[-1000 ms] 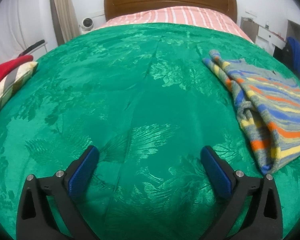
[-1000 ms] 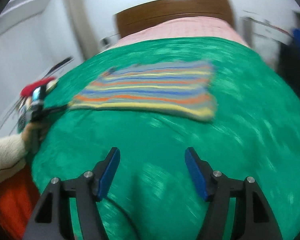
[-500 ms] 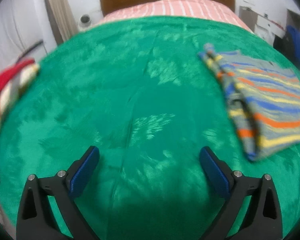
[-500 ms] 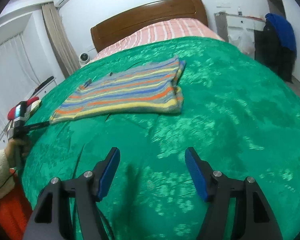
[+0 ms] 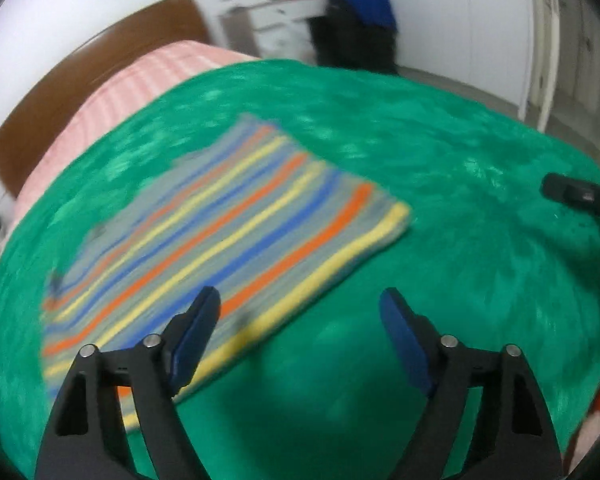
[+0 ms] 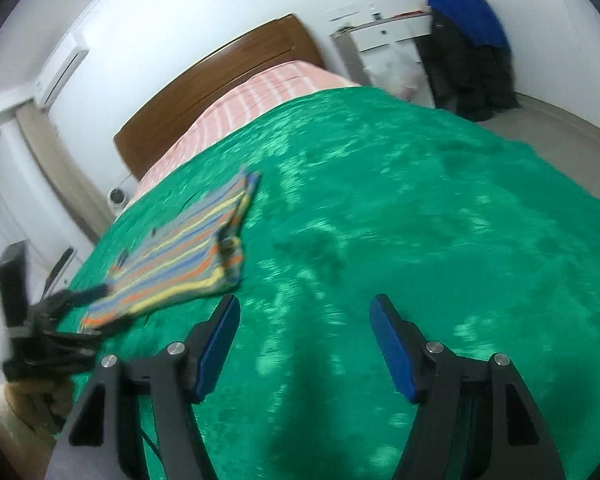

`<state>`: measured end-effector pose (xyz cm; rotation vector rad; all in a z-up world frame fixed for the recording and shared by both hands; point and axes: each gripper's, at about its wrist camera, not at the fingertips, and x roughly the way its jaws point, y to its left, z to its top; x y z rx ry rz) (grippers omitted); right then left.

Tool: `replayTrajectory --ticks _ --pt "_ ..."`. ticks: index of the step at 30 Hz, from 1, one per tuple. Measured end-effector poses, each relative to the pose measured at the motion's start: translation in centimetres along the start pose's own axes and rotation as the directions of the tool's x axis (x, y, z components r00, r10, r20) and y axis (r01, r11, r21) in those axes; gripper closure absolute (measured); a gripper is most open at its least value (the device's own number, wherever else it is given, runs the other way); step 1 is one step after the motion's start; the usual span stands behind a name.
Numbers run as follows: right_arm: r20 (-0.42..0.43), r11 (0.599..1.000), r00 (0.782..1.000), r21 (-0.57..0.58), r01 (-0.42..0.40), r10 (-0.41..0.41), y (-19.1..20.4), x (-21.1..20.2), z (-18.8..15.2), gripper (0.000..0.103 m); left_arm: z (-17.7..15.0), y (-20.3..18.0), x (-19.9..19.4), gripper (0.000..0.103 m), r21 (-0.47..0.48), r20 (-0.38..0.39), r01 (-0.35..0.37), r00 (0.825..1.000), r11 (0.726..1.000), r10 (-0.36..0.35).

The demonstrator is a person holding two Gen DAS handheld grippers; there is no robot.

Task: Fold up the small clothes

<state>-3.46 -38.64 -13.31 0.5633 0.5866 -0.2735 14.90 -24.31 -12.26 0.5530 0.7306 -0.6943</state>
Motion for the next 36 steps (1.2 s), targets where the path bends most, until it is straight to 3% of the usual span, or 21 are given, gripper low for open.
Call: replayTrajectory --ticks 4,5,7,8,11,15,17,19,22,24,25,26,27,30,33,36 --pt "0.016 0.999 1.0 0.049 -0.008 0.008 -1.0 -0.7 0.2 0.035 2.7 -2.5 3.9 0.025 0.022 -0.041 0.012 0.999 1.0 -0.012" --pt "0.016 0.999 1.0 0.047 -0.012 0.011 -1.0 -0.8 0.2 0.035 3.1 -3.0 4.7 0.038 0.028 -0.046 0.018 0.999 0.999 -0.017" --pt "0.011 0.999 1.0 0.037 -0.021 0.02 -0.8 -0.8 0.2 0.035 3.3 -3.8 5.4 0.078 0.051 -0.048 0.01 0.999 0.999 -0.008" --pt "0.008 0.999 1.0 0.032 -0.026 0.026 -0.7 -0.6 0.3 0.035 3.1 -4.1 5.4 0.092 0.063 -0.038 -0.04 0.998 0.997 0.042" --pt "-0.036 0.998 0.998 0.039 -0.054 0.056 -0.2 0.1 1.3 0.035 1.7 -2.8 3.6 0.094 -0.01 0.016 0.009 1.0 1.0 -0.009" --pt "-0.119 0.989 0.982 0.009 -0.149 0.149 1.9 3.6 6.1 0.035 0.7 -1.0 1.6 0.094 -0.104 0.081 0.084 0.994 0.991 -0.075" --pt "-0.228 0.969 0.942 0.041 -0.242 0.245 3.4 8.2 9.2 0.035 0.8 -0.7 1.7 0.094 -0.119 0.077 0.102 0.993 0.988 -0.093" --pt "-0.342 0.941 0.877 0.108 -0.321 0.338 4.9 14.5 11.8 0.035 0.8 -0.9 1.9 0.094 -0.118 0.073 0.108 0.992 0.987 -0.1" --pt "-0.42 0.94 0.841 0.172 -0.295 0.34 6.0 21.7 13.4 0.035 1.1 -0.9 2.0 0.094 -0.124 0.077 0.113 0.992 0.986 -0.104" --pt "-0.452 0.928 0.814 0.244 -0.281 0.365 6.3 25.6 13.5 0.048 0.9 -0.2 1.5 0.094 -0.152 0.09 0.132 0.989 0.98 -0.119" --pt "-0.464 0.923 0.802 0.254 -0.288 0.377 6.8 27.0 13.4 0.083 0.9 0.5 1.2 0.094 -0.171 0.099 0.143 0.987 0.975 -0.127" --pt "-0.472 0.944 0.819 0.204 -0.26 0.327 7.5 27.4 13.6 0.097 0.6 1.3 0.6 0.095 -0.196 0.114 0.154 0.984 0.968 -0.134" --pt "-0.466 0.958 0.837 0.158 -0.24 0.287 8.3 27.4 13.9 0.097 0.2 2.7 -0.4 0.095 -0.24 0.138 0.175 0.98 0.955 -0.145" --pt "-0.431 0.946 0.845 0.089 -0.311 0.318 12.2 25.5 15.1 0.097 -1.6 6.7 -3.4 0.095 -0.371 0.209 0.233 0.964 0.899 -0.163" --pt "-0.433 0.92 0.834 -0.027 -0.391 0.342 18.7 23.7 15.6 0.097 -4.1 10.8 -6.2 0.095 -0.479 0.26 0.26 0.954 0.839 -0.147" --pt "-0.466 0.887 0.806 -0.091 -0.453 0.364 25.9 24.0 14.5 0.096 -7.7 15.4 -8.4 0.095 -0.597 0.281 0.256 0.954 0.76 -0.101"
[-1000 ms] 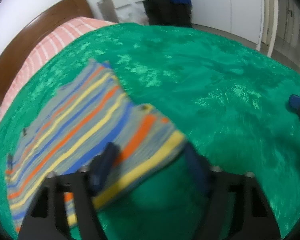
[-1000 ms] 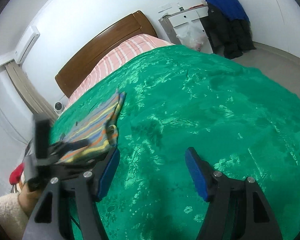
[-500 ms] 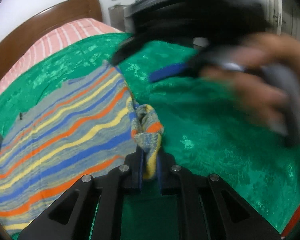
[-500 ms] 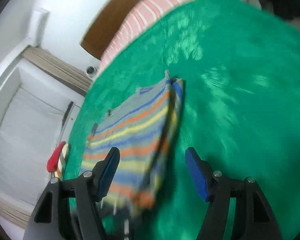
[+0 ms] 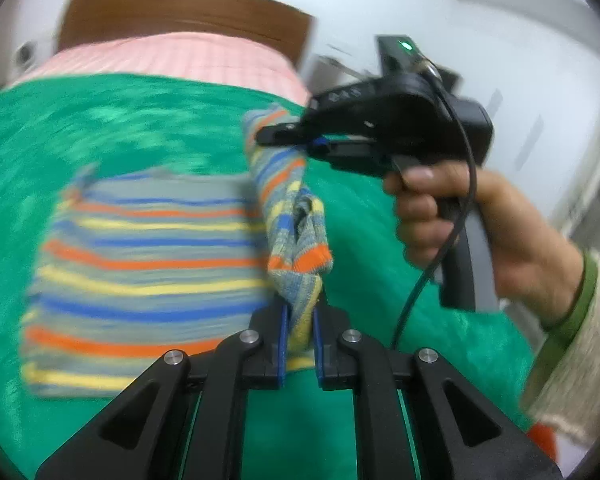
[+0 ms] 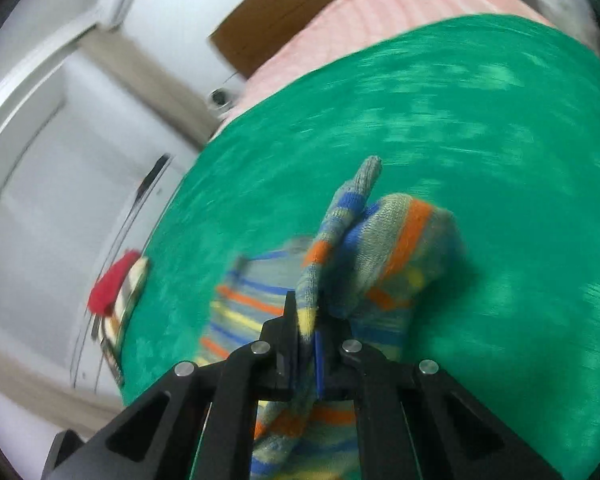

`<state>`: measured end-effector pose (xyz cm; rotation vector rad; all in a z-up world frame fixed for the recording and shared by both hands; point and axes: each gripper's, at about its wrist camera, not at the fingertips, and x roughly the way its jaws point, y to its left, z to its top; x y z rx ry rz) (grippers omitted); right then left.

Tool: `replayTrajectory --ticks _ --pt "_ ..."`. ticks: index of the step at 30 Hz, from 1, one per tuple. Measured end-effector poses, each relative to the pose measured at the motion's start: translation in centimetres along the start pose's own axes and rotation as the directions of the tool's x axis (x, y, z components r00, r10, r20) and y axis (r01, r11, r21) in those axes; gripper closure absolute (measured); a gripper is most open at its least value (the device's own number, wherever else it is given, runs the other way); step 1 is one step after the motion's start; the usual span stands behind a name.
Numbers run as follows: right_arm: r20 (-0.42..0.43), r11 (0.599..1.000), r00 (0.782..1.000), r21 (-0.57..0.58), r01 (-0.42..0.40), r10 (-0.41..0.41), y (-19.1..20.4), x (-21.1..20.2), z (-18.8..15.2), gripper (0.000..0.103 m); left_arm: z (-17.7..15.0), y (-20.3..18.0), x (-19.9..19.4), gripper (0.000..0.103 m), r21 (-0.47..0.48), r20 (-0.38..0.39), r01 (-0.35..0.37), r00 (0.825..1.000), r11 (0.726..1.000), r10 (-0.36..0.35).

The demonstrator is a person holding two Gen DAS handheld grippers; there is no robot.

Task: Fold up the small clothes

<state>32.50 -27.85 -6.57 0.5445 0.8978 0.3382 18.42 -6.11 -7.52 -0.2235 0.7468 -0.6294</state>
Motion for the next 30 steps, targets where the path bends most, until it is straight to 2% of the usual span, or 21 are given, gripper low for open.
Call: replayTrajectory --ticks 4,8,9,10,11,12,13,14,15,17,20,22,23,24,25,27,28,30 --pt "-0.068 0.998 0.998 -0.058 -0.004 0.0 5.8 7.2 0.7 0.096 -0.4 6.6 -2.3 0.095 -0.141 -0.001 -0.068 0.998 0.988 0.068" --pt "-0.125 0.995 0.991 -0.099 0.032 -0.045 9.1 13.7 -0.5 0.096 -1.8 11.8 -3.3 0.093 -0.246 -0.048 -0.132 0.991 0.96 0.124" --pt "-0.133 0.994 0.99 -0.1 0.036 -0.049 9.3 14.7 -1.1 0.095 -2.2 12.9 -3.5 0.087 -0.27 -0.065 -0.162 0.987 0.949 0.15" --pt "-0.14 0.996 0.989 -0.087 0.026 -0.038 9.6 16.0 -1.6 0.089 -2.4 13.6 -3.6 0.082 -0.29 -0.083 -0.19 0.981 0.938 0.173" --pt "-0.14 0.998 0.99 -0.059 0.004 -0.012 9.7 16.8 -2.1 0.083 -2.7 14.3 -3.9 0.067 -0.305 -0.089 -0.205 0.978 0.93 0.186" --pt "-0.129 0.999 0.991 -0.016 -0.029 0.027 9.6 17.1 -2.4 0.078 -3.0 14.8 -4.7 0.052 -0.324 -0.082 -0.213 0.977 0.922 0.197" --pt "-0.109 0.998 0.992 0.016 -0.054 0.055 9.5 16.8 -2.6 0.069 -3.1 15.2 -5.4 0.045 -0.333 -0.066 -0.212 0.977 0.919 0.201" --pt "-0.081 0.996 0.993 0.045 -0.083 0.087 9.3 16.0 -2.8 0.067 -3.2 15.4 -6.3 0.037 -0.336 -0.043 -0.208 0.978 0.919 0.205" --pt "-0.049 0.993 0.993 0.052 -0.103 0.105 9.1 14.7 -2.9 0.067 -3.2 15.5 -7.2 0.034 -0.333 -0.022 -0.205 0.978 0.92 0.209" --pt "-0.016 0.997 0.997 0.001 -0.082 0.082 9.2 12.3 -3.0 0.067 -3.0 15.5 -8.0 0.034 -0.328 -0.003 -0.187 0.98 0.926 0.197" --pt "-0.028 0.979 1.0 -0.205 -0.003 -0.003 10.3 8.4 -4.6 0.067 -2.2 14.7 -7.7 0.034 -0.304 0.009 -0.146 0.988 0.941 0.157" --pt "-0.074 0.935 0.996 -0.354 0.011 -0.04 11.2 6.3 -7.3 0.067 -1.4 13.9 -6.2 0.036 -0.268 -0.018 -0.171 0.985 0.948 0.173" --pt "-0.1 0.919 0.994 -0.394 0.005 -0.048 11.6 6.1 -8.3 0.067 -1.5 13.6 -5.1 0.053 -0.259 -0.043 -0.179 0.984 0.949 0.173" --pt "-0.132 0.903 0.99 -0.429 -0.009 -0.053 11.5 5.7 -9.8 0.068 -1.2 13.8 -4.2 0.092 -0.257 -0.072 -0.186 0.982 0.948 0.173" --pt "-0.172 0.888 0.982 -0.461 -0.012 -0.076 11.3 5.9 -11.7 0.068 -1.4 14.0 -3.3 0.101 -0.256 -0.124 -0.204 0.976 0.945 0.177" --pt "-0.222 0.862 0.952 -0.502 0.074 -0.211 9.3 7.2 -15.7 0.074 -2.2 14.5 -2.6 0.101 -0.26 -0.167 -0.23 0.967 0.938 0.191" --pt "-0.221 0.862 0.947 -0.498 0.096 -0.233 8.5 7.4 -17.0 0.076 -2.4 14.9 -2.6 0.101 -0.25 -0.178 -0.249 0.962 0.936 0.208" --pt "-0.158 0.888 0.967 -0.446 0.112 -0.201 7.3 6.0 -18.8 0.076 -3.1 15.1 -3.0 0.101 -0.249 -0.189 -0.258 0.958 0.934 0.214"
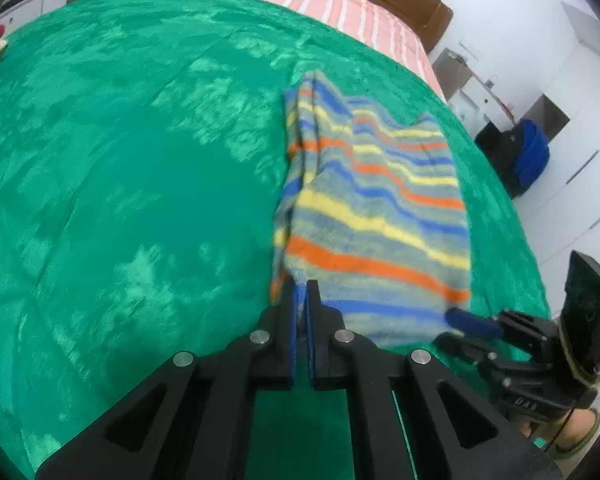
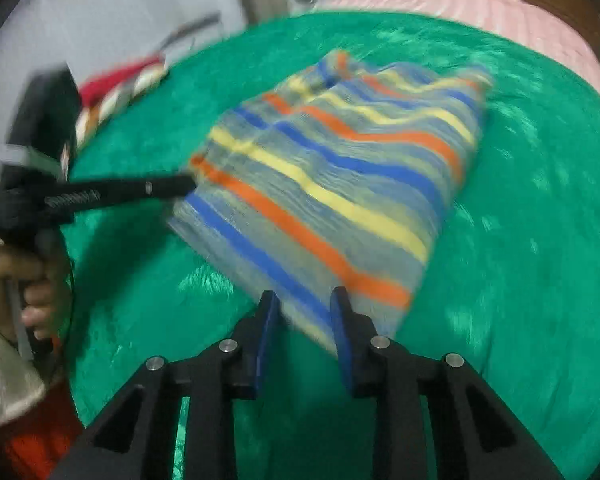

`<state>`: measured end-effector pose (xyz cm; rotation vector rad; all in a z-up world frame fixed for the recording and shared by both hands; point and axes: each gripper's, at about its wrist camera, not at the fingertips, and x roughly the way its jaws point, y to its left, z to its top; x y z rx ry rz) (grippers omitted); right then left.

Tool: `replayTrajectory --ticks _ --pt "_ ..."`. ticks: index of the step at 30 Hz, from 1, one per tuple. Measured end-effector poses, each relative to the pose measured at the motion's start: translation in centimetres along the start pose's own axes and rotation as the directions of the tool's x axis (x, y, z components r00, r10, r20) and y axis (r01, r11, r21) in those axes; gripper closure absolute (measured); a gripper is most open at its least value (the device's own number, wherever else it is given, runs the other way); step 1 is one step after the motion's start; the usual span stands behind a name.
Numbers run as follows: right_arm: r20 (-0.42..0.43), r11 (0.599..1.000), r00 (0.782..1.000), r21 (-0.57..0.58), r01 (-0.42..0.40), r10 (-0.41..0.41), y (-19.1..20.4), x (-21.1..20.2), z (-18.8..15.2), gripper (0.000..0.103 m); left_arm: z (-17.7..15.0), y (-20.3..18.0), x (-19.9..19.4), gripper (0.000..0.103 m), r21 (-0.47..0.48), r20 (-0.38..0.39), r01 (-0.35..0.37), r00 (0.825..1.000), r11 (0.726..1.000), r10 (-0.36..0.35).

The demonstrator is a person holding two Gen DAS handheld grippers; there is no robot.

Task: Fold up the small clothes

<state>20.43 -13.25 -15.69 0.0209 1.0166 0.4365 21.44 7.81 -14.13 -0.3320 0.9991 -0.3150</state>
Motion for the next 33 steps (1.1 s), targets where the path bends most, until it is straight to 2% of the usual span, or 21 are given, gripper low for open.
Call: replayTrajectory --ticks 4,5,6,7,9,10,11,12,13,15,17,20,22,24,25,26,27,28,29,31,33 --pt "0.046 0.998 0.999 0.07 0.012 -0.015 -0.2 -0.6 -1.0 0.076 -0.1 -0.2 -0.4 0.101 0.027 -0.019 -0.009 1.0 1.0 0.01" --pt "0.05 0.997 0.999 0.077 0.012 -0.016 -0.4 -0.6 -1.0 0.076 0.0 -0.5 -0.5 0.096 0.052 -0.027 -0.022 0.999 0.998 0.023" --pt "0.051 0.997 0.999 0.077 0.012 -0.016 -0.3 -0.8 -1.1 0.076 0.1 -0.8 -0.8 0.084 0.092 -0.04 -0.053 0.998 0.994 0.057" --pt "0.045 0.997 0.999 0.074 0.012 -0.016 -0.3 -1.0 -1.2 0.076 0.3 -1.0 -1.0 0.077 0.123 -0.046 -0.079 0.995 0.989 0.085" --pt "0.022 0.998 1.0 0.061 0.008 -0.009 -0.4 -2.2 -1.7 0.072 0.5 -0.8 -2.8 0.036 0.169 -0.023 -0.137 0.989 0.976 0.143" --pt "-0.002 0.998 1.0 0.061 0.005 -0.005 -0.5 -2.9 -1.9 0.062 0.7 -0.6 -3.8 0.028 0.175 0.005 -0.135 0.991 0.975 0.136" --pt "-0.016 0.997 1.0 0.072 0.01 -0.009 -0.4 -3.6 -2.0 0.047 1.4 -0.3 -4.5 0.017 0.173 0.034 -0.115 0.993 0.978 0.111" --pt "0.006 0.996 1.0 0.088 0.016 -0.016 -0.8 -4.7 -2.0 0.041 2.4 -0.1 -5.0 0.011 0.164 0.061 -0.076 0.996 0.983 0.066" --pt "0.06 0.995 0.998 0.103 0.014 -0.02 -1.3 -5.7 -1.8 0.036 3.5 -0.1 -5.2 0.009 0.154 0.078 -0.034 0.997 0.987 0.022" --pt "0.137 0.99 0.99 0.141 0.0 -0.019 -2.2 -6.7 -0.7 0.033 5.9 -0.1 -4.2 0.005 0.128 0.073 0.022 0.997 0.992 -0.032" --pt "0.181 0.976 0.983 0.216 -0.04 0.0 -4.2 -6.7 1.3 0.033 8.2 -0.3 -1.1 0.004 0.116 0.0 0.069 0.998 0.991 -0.07" --pt "0.208 0.94 0.978 0.33 -0.087 0.017 -7.6 -4.6 4.4 0.033 10.2 -0.6 4.8 0.006 0.094 -0.142 0.06 0.989 0.994 -0.046" --pt "0.186 0.897 0.981 0.423 -0.128 0.052 -9.8 -1.9 6.0 0.033 10.5 -0.9 7.5 0.007 0.109 -0.181 0.027 0.984 0.994 -0.006" --pt "0.151 0.858 0.984 0.489 -0.155 0.091 -11.1 1.2 7.0 0.033 10.4 -1.7 8.3 0.011 0.15 -0.166 0.002 0.986 0.989 0.024" --pt "0.134 0.845 0.984 0.507 -0.173 0.121 -11.3 2.8 7.3 0.039 10.2 -2.3 8.5 0.022 0.175 -0.154 -0.019 0.987 0.984 0.046" --pt "0.141 0.844 0.982 0.505 -0.183 0.129 -11.0 3.7 7.6 0.054 10.0 -2.8 8.7 0.062 0.197 -0.146 -0.028 0.988 0.98 0.058" --pt "0.141 0.854 0.982 0.489 -0.176 0.122 -10.3 4.2 7.9 0.062 9.8 -3.3 8.8 0.088 0.198 -0.164 0.004 0.986 0.98 0.029" --pt "0.12 0.875 0.988 0.463 -0.139 0.093 -9.2 4.5 8.4 0.071 9.7 -3.7 8.6 0.088 0.196 -0.158 -0.009 0.987 0.981 0.041" --pt "0.101 0.906 0.995 0.418 -0.061 0.02 -7.8 4.4 8.9 0.074 9.6 -4.3 8.4 0.089 0.214 -0.137 -0.03 0.989 0.976 0.06" --pt "0.102 0.949 0.984 0.296 0.11 -0.146 -4.3 3.1 9.7 0.076 9.7 -5.5 6.2 0.089 0.252 -0.074 -0.05 0.995 0.966 0.071" --pt "0.165 0.959 0.97 0.249 0.135 -0.179 -2.4 1.4 10.3 0.077 10.3 -6.1 3.9 0.089 0.263 -0.017 -0.053 0.998 0.963 0.06"
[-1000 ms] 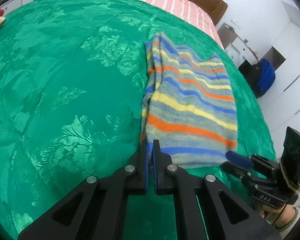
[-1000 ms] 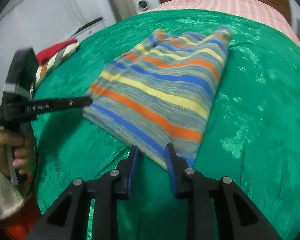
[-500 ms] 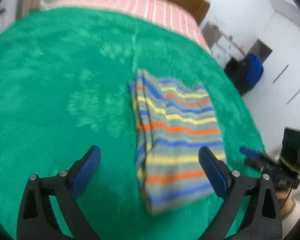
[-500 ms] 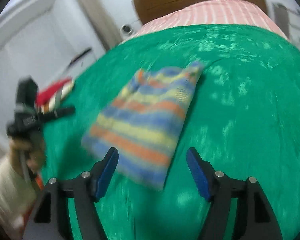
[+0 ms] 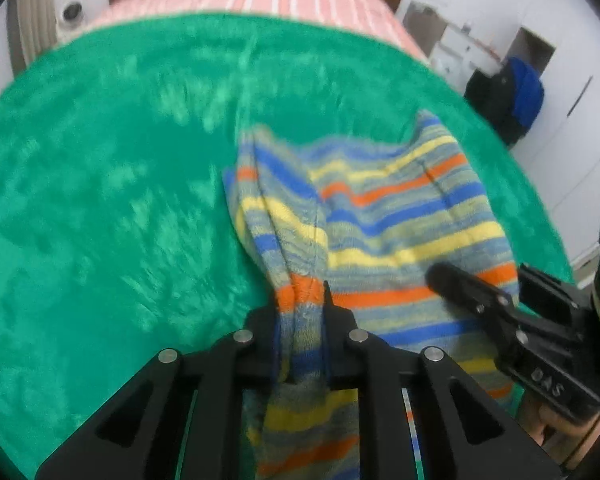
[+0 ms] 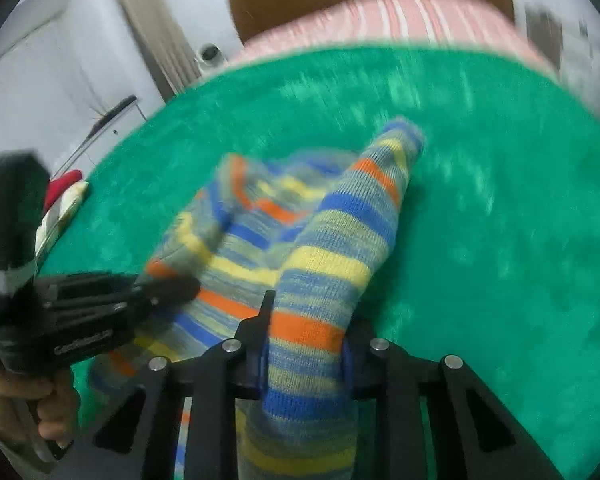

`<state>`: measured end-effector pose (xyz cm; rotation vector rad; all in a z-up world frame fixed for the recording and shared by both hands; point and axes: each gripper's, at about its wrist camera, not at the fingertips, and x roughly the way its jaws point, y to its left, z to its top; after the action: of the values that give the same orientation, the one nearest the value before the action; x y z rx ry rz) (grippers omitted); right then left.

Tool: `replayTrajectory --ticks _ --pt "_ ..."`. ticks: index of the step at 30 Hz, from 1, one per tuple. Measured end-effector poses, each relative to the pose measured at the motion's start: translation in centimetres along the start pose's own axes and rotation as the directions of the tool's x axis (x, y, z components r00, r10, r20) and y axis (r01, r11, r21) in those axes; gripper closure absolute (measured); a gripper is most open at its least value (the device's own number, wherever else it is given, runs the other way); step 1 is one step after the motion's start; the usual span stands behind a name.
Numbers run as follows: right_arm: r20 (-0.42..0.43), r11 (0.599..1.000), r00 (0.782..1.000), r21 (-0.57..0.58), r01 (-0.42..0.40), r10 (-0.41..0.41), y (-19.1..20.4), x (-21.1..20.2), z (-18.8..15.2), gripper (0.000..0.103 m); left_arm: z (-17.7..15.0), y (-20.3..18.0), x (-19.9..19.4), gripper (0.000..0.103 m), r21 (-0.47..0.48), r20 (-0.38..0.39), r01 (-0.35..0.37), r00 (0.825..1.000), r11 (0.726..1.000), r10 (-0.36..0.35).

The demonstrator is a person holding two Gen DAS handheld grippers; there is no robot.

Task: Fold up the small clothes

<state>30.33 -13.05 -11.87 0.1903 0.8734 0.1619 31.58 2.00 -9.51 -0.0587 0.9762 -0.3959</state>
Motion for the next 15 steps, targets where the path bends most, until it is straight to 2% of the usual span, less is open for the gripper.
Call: replayTrajectory --ticks 1,4,5,6,7,8,9,10,11,13,14,15 --pt "0.04 1.0 0.999 -0.008 -0.011 0.011 0.6 -1.2 0.4 0.077 0.4 -0.1 -1.4 0.089 0.01 0.035 -0.004 0.999 1.0 0.003" --pt "0.123 0.998 0.991 0.014 -0.062 0.06 1.3 -4.0 1.8 0.077 1.4 0.6 -3.8 0.087 0.01 0.075 0.011 0.997 1.0 -0.012" --pt "0.129 0.997 0.989 0.025 -0.07 0.066 1.2 -4.2 2.0 0.077 1.4 0.8 -3.8 0.076 0.009 0.063 0.01 0.998 1.0 -0.011" --pt "0.124 0.996 0.989 0.041 -0.08 0.074 1.1 -4.1 2.1 0.077 1.1 1.2 -3.1 0.059 0.008 0.029 -0.011 1.0 1.0 0.01" --pt "0.108 0.995 0.991 0.063 -0.083 0.075 0.7 -3.6 2.0 0.074 0.5 1.6 -2.4 0.048 0.009 0.006 -0.042 0.999 0.999 0.042" --pt "0.077 0.994 0.995 0.086 -0.072 0.066 0.1 -3.0 1.6 0.066 -0.2 2.1 -1.6 0.039 0.01 -0.01 -0.086 0.996 0.996 0.086" --pt "0.028 0.992 0.998 0.111 -0.056 0.053 -1.0 -2.2 0.6 0.059 -1.7 2.7 -1.2 0.039 0.009 -0.017 -0.132 0.991 0.991 0.132" --pt "-0.012 0.991 0.999 0.13 -0.032 0.034 -1.9 -1.8 -0.1 0.041 -2.8 3.2 -1.4 0.039 0.001 -0.015 -0.154 0.988 0.988 0.154" --pt "-0.043 0.988 0.999 0.155 0.001 0.005 -3.2 -1.8 -1.3 0.027 -4.0 3.5 -2.0 0.039 -0.011 -0.001 -0.167 0.986 0.986 0.167" --pt "-0.026 0.984 0.999 0.175 0.037 -0.033 -5.1 -3.8 -4.2 0.022 -6.2 3.6 -4.7 0.035 -0.035 0.094 -0.185 0.978 0.982 0.188" --pt "-0.012 0.986 0.998 0.16 0.056 -0.055 -5.3 -5.0 -5.1 0.018 -6.9 3.3 -6.1 0.024 -0.04 0.149 -0.194 0.969 0.98 0.198" --pt "0.008 0.987 0.996 0.134 0.089 -0.091 -5.3 -6.4 -5.9 0.016 -7.8 2.5 -8.1 0.01 -0.047 0.222 -0.218 0.949 0.975 0.223"
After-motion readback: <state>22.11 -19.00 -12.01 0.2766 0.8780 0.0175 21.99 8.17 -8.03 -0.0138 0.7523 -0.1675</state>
